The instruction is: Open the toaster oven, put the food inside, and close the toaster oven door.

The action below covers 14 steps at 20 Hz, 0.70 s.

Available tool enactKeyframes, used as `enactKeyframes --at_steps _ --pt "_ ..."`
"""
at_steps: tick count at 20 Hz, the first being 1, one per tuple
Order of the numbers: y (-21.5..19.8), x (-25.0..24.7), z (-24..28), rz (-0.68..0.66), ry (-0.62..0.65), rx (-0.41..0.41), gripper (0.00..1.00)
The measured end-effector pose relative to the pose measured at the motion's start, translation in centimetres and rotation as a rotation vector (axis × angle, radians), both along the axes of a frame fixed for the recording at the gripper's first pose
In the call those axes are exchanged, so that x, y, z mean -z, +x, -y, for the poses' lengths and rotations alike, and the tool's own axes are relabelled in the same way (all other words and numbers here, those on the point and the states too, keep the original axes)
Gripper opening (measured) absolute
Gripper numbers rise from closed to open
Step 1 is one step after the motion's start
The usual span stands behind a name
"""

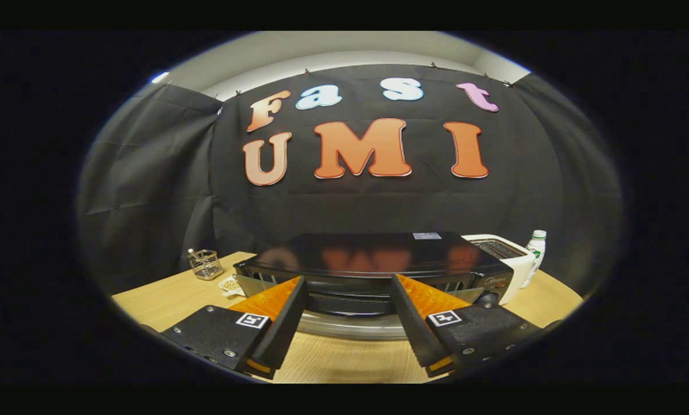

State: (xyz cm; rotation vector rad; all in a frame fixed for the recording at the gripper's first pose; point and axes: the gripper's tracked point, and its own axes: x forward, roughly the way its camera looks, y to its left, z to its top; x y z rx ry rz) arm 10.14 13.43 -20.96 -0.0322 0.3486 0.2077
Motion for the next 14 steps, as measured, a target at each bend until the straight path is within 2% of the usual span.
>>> enactKeyframes --at_steps 3,6,9,14 --pt "-3.6 0.8 -0.1 -0.053 -0.004 -0.054 0.85" --pt "-7.8 4.6 -0.6 -0.247 0.065 -0.108 0.84" --pt "-9.6 8.2 -0.4 -0.378 0.081 -0.113 0.85" --pt "-10.1 9.9 1.3 -0.423 0.059 -0.088 0.83"
